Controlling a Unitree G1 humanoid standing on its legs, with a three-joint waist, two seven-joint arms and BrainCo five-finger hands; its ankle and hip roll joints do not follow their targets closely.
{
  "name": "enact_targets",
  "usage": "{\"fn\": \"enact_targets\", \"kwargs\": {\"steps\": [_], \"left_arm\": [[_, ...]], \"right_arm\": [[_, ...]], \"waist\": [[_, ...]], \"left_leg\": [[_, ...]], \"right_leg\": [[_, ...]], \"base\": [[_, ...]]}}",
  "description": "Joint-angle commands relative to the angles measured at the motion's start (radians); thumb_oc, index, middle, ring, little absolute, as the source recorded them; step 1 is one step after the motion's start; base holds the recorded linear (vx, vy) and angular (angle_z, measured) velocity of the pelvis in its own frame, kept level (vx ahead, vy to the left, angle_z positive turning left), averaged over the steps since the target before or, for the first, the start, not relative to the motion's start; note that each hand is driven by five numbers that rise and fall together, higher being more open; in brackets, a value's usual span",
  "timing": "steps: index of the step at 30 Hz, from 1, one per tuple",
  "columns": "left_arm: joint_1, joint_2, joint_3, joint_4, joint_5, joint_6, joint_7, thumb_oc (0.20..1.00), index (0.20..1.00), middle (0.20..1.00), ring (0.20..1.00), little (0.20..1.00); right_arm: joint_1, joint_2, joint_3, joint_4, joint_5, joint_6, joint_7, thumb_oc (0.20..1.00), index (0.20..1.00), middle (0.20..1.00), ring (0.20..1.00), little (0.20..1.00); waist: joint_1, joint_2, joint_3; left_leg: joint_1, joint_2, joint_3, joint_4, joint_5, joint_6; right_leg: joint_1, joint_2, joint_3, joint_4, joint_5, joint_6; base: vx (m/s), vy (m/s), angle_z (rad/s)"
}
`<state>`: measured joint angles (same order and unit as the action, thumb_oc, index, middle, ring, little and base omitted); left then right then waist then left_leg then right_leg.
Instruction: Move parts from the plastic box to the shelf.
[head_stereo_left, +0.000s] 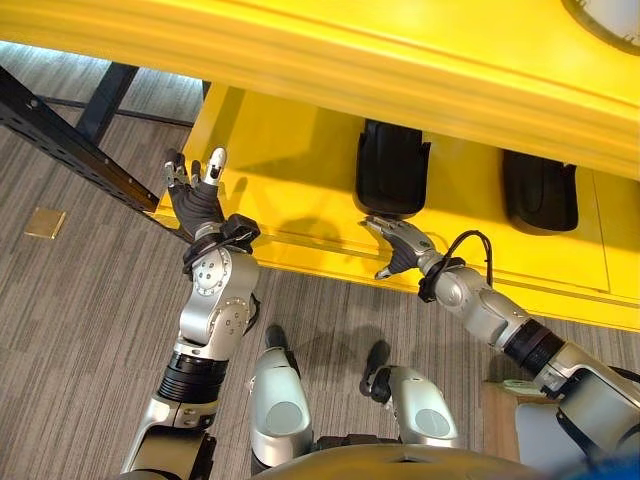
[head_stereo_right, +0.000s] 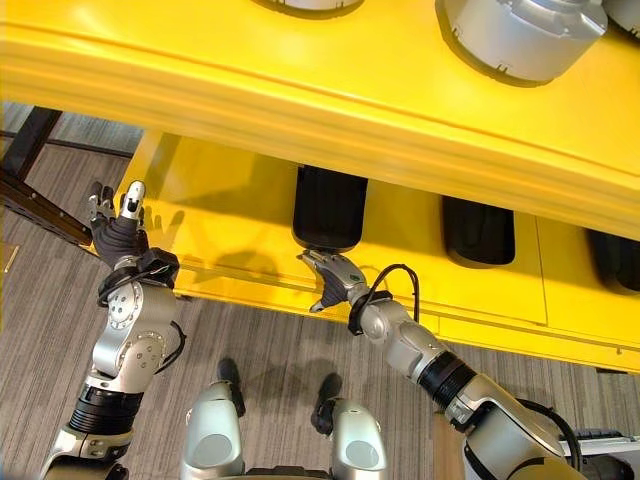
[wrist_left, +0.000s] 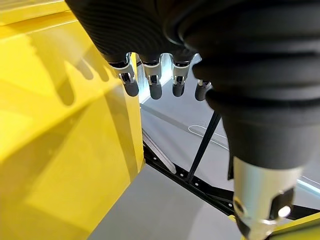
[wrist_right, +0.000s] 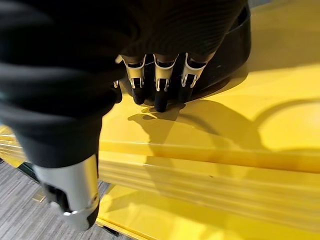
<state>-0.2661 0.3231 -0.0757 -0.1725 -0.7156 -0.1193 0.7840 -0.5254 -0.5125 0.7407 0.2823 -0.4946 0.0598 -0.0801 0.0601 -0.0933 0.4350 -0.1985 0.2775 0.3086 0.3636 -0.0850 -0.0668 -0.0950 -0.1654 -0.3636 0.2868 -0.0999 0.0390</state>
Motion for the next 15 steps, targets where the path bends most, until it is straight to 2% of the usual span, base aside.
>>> {"fn": "enact_targets", "kwargs": {"steps": [1, 15], "left_arm": [[-0.008, 0.014, -0.003, -0.040, 0.032, -0.022, -0.037, 1.000, 1.000, 1.000, 1.000, 1.000], [0.001, 0.004, -0.006, -0.042, 0.015, -0.005, -0.053, 1.000, 1.000, 1.000, 1.000, 1.000]], "right_arm": [[-0.044, 0.013, -0.036, 0.005, -0.009, 0.000, -0.022, 1.000, 1.000, 1.000, 1.000, 1.000], [-0.063, 0.017, -0.064, 0.005, -0.011, 0.008, -0.009, 1.000, 1.000, 1.000, 1.000, 1.000]], "waist": [[0.010, 0.013, -0.032], [0.010, 0.029, -0.034]], "left_leg": [[0.029, 0.053, 0.042, 0.013, 0.001, -0.035], [0.047, 0.045, 0.035, 0.020, -0.009, -0.028]], "right_leg": [[0.047, -0.076, 0.005, 0.048, -0.044, 0.088], [0.040, -0.081, 0.007, 0.090, -0.061, 0.076]], "base": [[0.00, 0.000, 0.00], [0.01, 0.003, 0.00]]}}
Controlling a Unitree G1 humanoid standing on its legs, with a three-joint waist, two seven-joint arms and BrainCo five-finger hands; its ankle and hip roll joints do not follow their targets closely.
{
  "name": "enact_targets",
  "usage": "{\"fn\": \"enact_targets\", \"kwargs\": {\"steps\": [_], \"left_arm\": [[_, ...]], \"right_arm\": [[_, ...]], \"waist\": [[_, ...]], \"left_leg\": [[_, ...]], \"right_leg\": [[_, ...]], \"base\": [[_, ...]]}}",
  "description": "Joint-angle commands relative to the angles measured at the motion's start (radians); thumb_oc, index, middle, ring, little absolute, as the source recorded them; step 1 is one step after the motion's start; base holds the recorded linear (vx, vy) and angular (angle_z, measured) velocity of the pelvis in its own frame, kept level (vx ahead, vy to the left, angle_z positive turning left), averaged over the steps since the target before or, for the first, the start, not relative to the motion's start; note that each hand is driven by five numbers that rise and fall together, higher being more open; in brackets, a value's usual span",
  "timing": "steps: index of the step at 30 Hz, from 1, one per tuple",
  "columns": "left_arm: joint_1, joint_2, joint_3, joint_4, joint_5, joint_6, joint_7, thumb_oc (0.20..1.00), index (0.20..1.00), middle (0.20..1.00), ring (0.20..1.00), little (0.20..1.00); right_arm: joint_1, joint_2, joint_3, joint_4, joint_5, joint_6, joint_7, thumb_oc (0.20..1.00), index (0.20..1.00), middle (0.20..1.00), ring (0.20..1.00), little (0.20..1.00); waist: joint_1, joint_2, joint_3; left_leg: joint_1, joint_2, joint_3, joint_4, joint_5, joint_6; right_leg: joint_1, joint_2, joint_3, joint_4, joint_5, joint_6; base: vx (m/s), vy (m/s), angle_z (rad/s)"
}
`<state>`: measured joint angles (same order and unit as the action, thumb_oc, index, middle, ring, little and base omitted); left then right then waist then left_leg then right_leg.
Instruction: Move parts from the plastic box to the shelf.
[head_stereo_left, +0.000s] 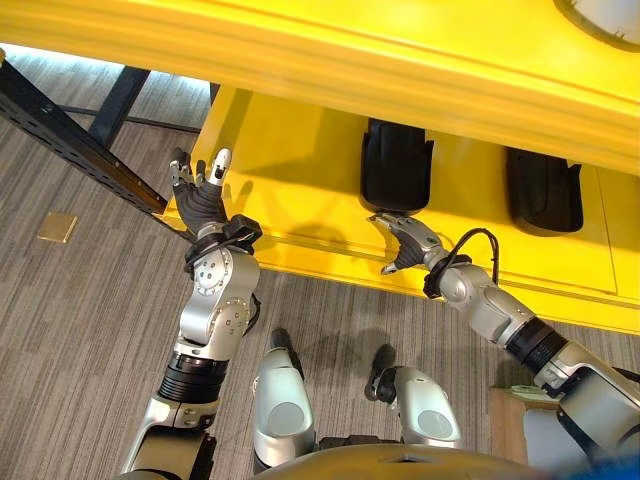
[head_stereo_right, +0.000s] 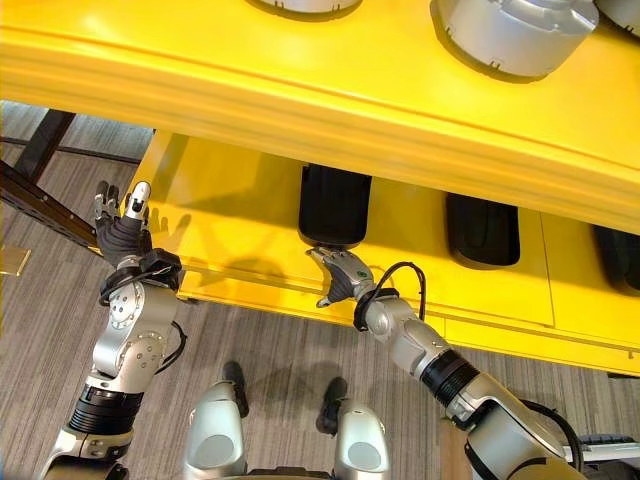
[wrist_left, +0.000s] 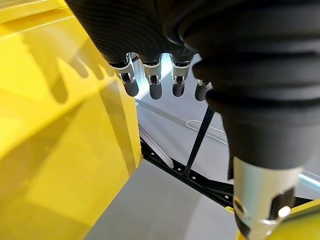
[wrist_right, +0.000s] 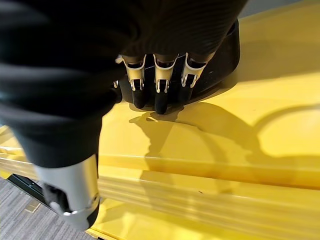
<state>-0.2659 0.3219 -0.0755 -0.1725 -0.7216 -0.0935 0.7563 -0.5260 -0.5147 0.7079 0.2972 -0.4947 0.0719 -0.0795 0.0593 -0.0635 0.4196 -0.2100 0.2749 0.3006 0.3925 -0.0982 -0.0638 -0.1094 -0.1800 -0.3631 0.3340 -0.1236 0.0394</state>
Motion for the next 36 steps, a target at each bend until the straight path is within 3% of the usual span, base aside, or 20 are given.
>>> {"fn": "enact_targets", "kwargs": {"steps": [1, 15, 36], "left_arm": [[0.001, 0.003, -0.008, -0.042, 0.021, -0.031, -0.024, 1.000, 1.000, 1.000, 1.000, 1.000], [0.008, -0.012, -0.012, -0.042, 0.008, -0.032, -0.018, 1.000, 1.000, 1.000, 1.000, 1.000], [0.029, -0.033, -0.014, -0.031, -0.002, -0.037, -0.031, 1.000, 1.000, 1.000, 1.000, 1.000]], "right_arm": [[-0.061, 0.022, -0.033, -0.009, -0.013, -0.004, -0.009, 1.000, 1.000, 1.000, 1.000, 1.000], [-0.034, 0.050, -0.034, -0.027, 0.028, 0.009, 0.003, 1.000, 1.000, 1.000, 1.000, 1.000], [-0.022, 0.069, -0.048, 0.024, 0.030, 0.017, -0.008, 1.000, 1.000, 1.000, 1.000, 1.000]], "waist": [[0.010, 0.000, -0.019], [0.006, 0.019, -0.019], [0.001, 0.030, -0.049]], "left_leg": [[0.060, 0.047, 0.043, -0.008, 0.004, -0.031], [0.069, 0.038, 0.038, -0.006, -0.002, -0.025], [0.121, 0.045, 0.043, -0.080, 0.040, -0.043]], "right_leg": [[0.054, -0.067, 0.006, 0.046, -0.038, 0.075], [0.039, -0.078, 0.011, 0.088, -0.055, 0.068], [0.063, -0.072, 0.002, 0.055, -0.048, 0.060]], "base": [[0.00, 0.000, 0.00], [0.01, 0.002, 0.01], [0.00, -0.002, 0.00]]}}
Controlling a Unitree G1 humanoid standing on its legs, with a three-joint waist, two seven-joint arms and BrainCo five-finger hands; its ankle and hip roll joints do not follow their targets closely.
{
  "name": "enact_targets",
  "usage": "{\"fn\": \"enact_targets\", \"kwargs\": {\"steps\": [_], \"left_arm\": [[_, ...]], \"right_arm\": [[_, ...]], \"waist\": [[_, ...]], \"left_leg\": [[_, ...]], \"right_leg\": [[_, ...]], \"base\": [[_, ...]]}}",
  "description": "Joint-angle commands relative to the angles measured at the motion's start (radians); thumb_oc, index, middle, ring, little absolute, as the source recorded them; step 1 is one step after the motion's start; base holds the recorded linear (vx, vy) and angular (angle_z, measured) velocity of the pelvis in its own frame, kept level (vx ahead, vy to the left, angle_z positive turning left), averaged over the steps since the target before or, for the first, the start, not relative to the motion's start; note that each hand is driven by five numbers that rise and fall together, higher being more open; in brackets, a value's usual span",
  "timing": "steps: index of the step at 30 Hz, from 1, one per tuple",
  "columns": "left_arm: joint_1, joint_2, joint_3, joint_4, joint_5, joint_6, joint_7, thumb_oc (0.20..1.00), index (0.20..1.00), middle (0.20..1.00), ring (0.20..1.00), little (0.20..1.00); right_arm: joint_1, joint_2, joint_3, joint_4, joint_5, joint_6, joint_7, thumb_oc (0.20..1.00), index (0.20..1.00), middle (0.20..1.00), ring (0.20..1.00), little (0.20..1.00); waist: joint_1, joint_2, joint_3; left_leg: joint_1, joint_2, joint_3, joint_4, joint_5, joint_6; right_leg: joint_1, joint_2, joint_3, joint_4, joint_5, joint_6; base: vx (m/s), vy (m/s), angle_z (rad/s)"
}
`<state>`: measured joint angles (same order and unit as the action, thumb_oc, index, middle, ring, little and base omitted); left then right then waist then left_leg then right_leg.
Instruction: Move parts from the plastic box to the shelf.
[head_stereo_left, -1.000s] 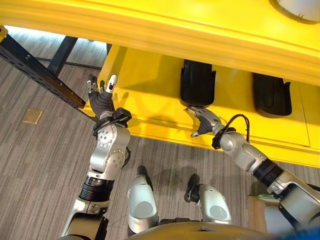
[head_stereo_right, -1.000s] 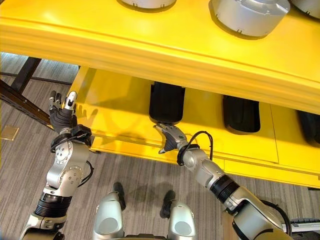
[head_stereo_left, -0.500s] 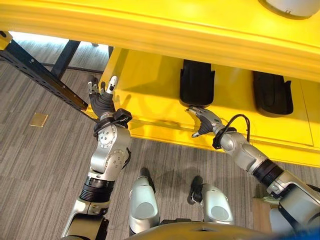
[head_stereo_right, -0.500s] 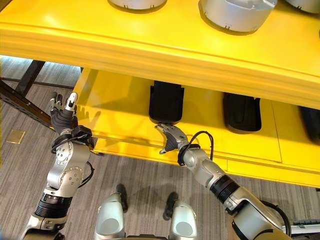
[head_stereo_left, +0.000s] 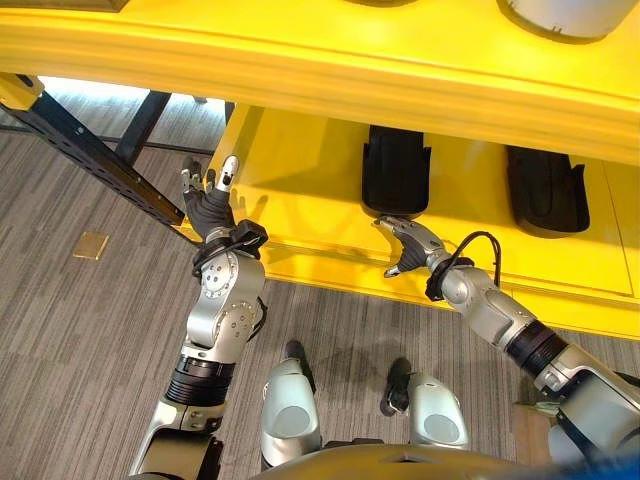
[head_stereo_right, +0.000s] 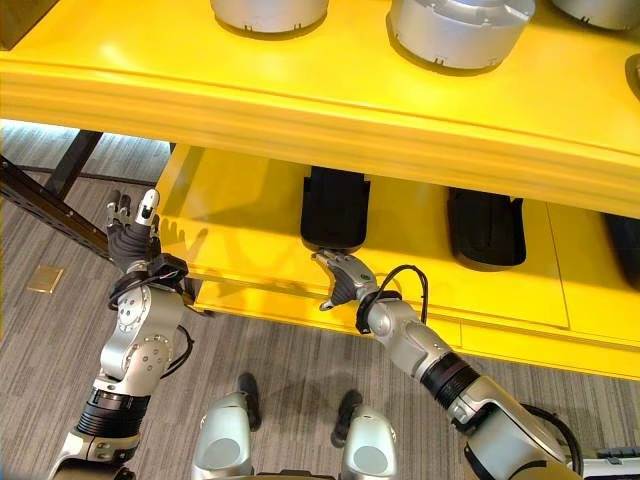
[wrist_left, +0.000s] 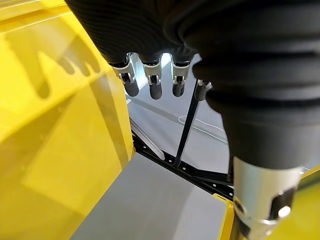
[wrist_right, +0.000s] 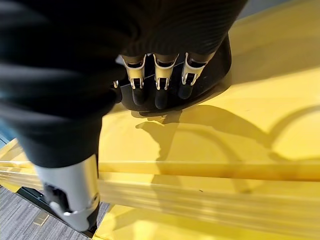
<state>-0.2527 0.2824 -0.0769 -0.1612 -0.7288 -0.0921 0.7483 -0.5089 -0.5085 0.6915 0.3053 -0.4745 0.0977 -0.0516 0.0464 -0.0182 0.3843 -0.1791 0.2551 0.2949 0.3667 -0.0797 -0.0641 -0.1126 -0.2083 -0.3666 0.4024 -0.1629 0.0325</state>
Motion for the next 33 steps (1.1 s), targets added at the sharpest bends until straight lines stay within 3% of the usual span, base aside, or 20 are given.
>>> {"fn": "enact_targets", "kwargs": {"steps": [1, 13, 28, 33], "left_arm": [[0.016, 0.006, -0.013, -0.042, 0.005, -0.037, -0.023, 1.000, 1.000, 1.000, 1.000, 1.000], [0.014, 0.000, -0.013, -0.037, -0.007, -0.004, -0.033, 1.000, 1.000, 1.000, 1.000, 1.000], [0.011, 0.003, -0.023, -0.035, -0.017, -0.014, -0.040, 1.000, 1.000, 1.000, 1.000, 1.000], [0.006, 0.002, -0.030, -0.032, -0.014, -0.021, -0.037, 1.000, 1.000, 1.000, 1.000, 1.000]], "right_arm": [[-0.040, 0.063, -0.032, 0.018, 0.009, -0.009, -0.035, 1.000, 1.000, 1.000, 1.000, 1.000], [-0.082, 0.078, -0.054, 0.064, 0.018, 0.005, -0.031, 1.000, 1.000, 1.000, 1.000, 1.000], [-0.075, 0.083, -0.051, 0.052, 0.019, 0.011, -0.024, 1.000, 1.000, 1.000, 1.000, 1.000], [-0.080, 0.091, -0.045, 0.081, 0.033, 0.023, -0.078, 1.000, 1.000, 1.000, 1.000, 1.000]], "waist": [[0.014, -0.015, -0.015], [0.022, -0.008, -0.032], [0.022, -0.006, -0.020], [0.025, -0.003, -0.016]], "left_leg": [[0.093, 0.064, 0.049, -0.056, 0.022, -0.043], [0.111, 0.065, 0.063, -0.086, 0.049, -0.037], [0.103, 0.065, 0.066, -0.097, 0.058, -0.040], [0.102, 0.069, 0.066, -0.097, 0.059, -0.039]], "right_leg": [[0.067, -0.044, 0.006, -0.014, -0.009, 0.066], [0.080, -0.047, -0.012, -0.042, 0.020, 0.061], [0.072, -0.055, -0.018, -0.051, 0.028, 0.068], [0.074, -0.062, -0.017, -0.058, 0.036, 0.074]], "base": [[0.04, -0.004, 0.01], [0.02, 0.001, 0.00], [0.00, 0.000, 0.00], [0.00, 0.000, 0.00]]}}
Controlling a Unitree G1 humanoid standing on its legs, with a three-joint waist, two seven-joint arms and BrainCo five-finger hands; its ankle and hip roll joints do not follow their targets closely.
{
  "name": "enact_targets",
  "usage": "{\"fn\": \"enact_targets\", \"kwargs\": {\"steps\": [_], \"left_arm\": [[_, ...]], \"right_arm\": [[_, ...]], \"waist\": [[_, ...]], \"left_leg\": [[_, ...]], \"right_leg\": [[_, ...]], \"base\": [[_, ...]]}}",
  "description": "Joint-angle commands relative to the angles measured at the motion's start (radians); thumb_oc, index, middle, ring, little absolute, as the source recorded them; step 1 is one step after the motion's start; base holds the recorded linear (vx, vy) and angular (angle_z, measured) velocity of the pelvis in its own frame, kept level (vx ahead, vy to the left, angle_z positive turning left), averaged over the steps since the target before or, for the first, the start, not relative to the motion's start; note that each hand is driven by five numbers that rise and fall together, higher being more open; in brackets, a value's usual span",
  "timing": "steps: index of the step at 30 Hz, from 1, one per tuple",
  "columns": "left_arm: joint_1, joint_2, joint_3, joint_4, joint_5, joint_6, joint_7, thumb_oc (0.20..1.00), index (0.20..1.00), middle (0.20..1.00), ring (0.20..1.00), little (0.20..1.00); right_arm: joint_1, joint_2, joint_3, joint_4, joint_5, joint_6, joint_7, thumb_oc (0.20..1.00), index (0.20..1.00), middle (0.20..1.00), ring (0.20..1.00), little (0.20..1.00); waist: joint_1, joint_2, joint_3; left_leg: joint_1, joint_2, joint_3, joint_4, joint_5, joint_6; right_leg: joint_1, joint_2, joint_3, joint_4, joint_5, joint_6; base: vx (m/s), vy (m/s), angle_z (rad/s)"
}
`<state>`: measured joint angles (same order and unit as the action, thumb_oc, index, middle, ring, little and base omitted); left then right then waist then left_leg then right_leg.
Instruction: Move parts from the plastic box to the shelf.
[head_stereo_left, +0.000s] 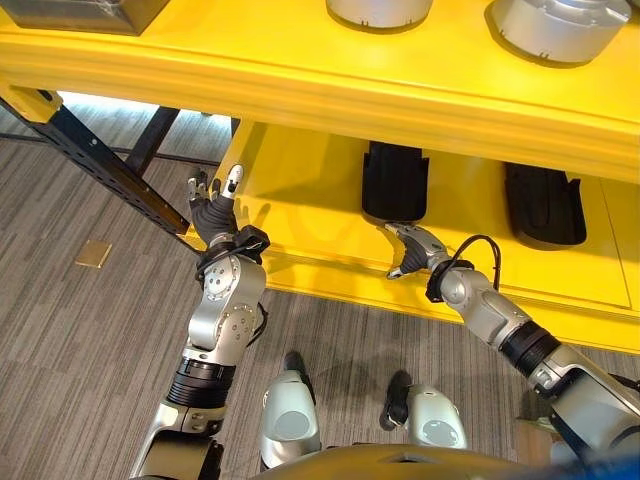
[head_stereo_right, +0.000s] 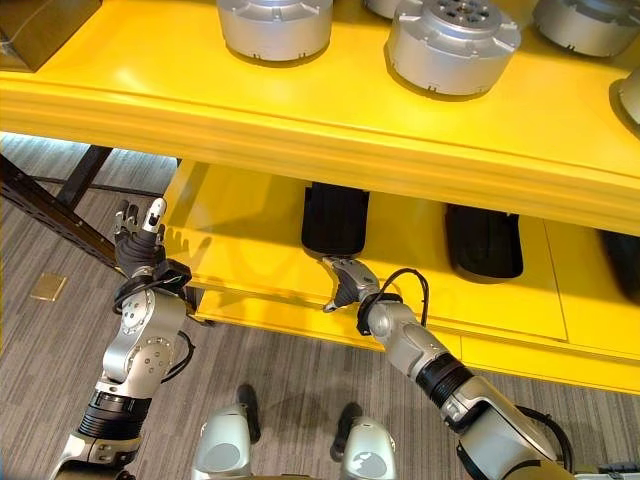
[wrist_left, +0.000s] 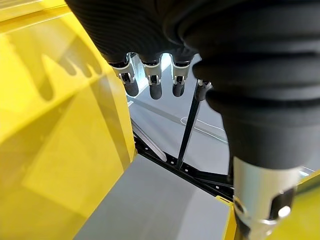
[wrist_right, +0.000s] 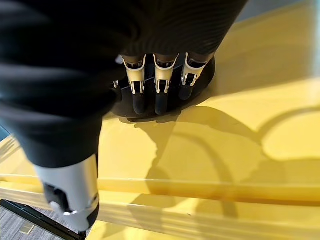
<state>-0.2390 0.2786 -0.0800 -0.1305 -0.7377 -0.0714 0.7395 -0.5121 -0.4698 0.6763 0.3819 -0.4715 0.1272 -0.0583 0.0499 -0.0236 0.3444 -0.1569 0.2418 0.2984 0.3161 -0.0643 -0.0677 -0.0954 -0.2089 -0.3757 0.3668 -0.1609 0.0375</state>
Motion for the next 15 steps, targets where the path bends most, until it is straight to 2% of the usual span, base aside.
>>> {"fn": "enact_targets", "kwargs": {"steps": [1, 4, 5, 6, 15], "left_arm": [[-0.011, 0.007, -0.027, -0.061, -0.007, -0.041, -0.029, 1.000, 1.000, 1.000, 1.000, 1.000], [-0.015, 0.005, -0.030, -0.056, -0.007, -0.039, -0.034, 1.000, 1.000, 1.000, 1.000, 1.000], [-0.013, 0.005, -0.031, -0.056, -0.006, -0.037, -0.038, 1.000, 1.000, 1.000, 1.000, 1.000], [-0.012, 0.005, -0.031, -0.058, -0.006, -0.038, -0.040, 1.000, 1.000, 1.000, 1.000, 1.000], [0.007, 0.005, -0.020, -0.060, -0.015, -0.034, -0.060, 1.000, 1.000, 1.000, 1.000, 1.000]], "right_arm": [[-0.081, 0.053, -0.032, 0.011, 0.032, -0.008, -0.078, 1.000, 1.000, 1.000, 1.000, 1.000], [-0.096, 0.055, -0.042, 0.030, 0.036, -0.010, -0.090, 1.000, 1.000, 1.000, 1.000, 1.000], [-0.101, 0.057, -0.046, 0.039, 0.036, -0.010, -0.090, 1.000, 1.000, 1.000, 1.000, 1.000], [-0.107, 0.057, -0.048, 0.045, 0.038, -0.011, -0.090, 1.000, 1.000, 1.000, 1.000, 1.000], [-0.083, 0.055, -0.052, 0.041, 0.041, 0.000, -0.059, 1.000, 1.000, 1.000, 1.000, 1.000]], "waist": [[0.023, 0.002, 0.024], [0.026, 0.003, 0.024], [0.028, 0.003, 0.021], [0.030, 0.005, 0.021], [0.026, 0.007, 0.012]], "left_leg": [[0.079, 0.082, 0.062, -0.046, 0.044, -0.036], [0.079, 0.081, 0.060, -0.047, 0.045, -0.037], [0.084, 0.078, 0.046, -0.044, 0.031, -0.049], [0.077, 0.081, 0.057, -0.047, 0.047, -0.039], [0.086, 0.080, 0.062, -0.055, 0.048, -0.038]], "right_leg": [[0.057, -0.062, -0.009, -0.022, 0.034, 0.069], [0.063, -0.061, -0.014, -0.025, 0.033, 0.069], [0.071, -0.061, -0.005, -0.021, 0.020, 0.077], [0.067, -0.061, -0.016, -0.027, 0.033, 0.067], [0.066, -0.059, -0.013, -0.024, 0.028, 0.063]], "base": [[0.00, 0.000, 0.00], [0.02, -0.005, 0.00], [0.00, 0.000, 0.00], [0.00, 0.000, 0.00], [0.00, 0.000, 0.01]]}}
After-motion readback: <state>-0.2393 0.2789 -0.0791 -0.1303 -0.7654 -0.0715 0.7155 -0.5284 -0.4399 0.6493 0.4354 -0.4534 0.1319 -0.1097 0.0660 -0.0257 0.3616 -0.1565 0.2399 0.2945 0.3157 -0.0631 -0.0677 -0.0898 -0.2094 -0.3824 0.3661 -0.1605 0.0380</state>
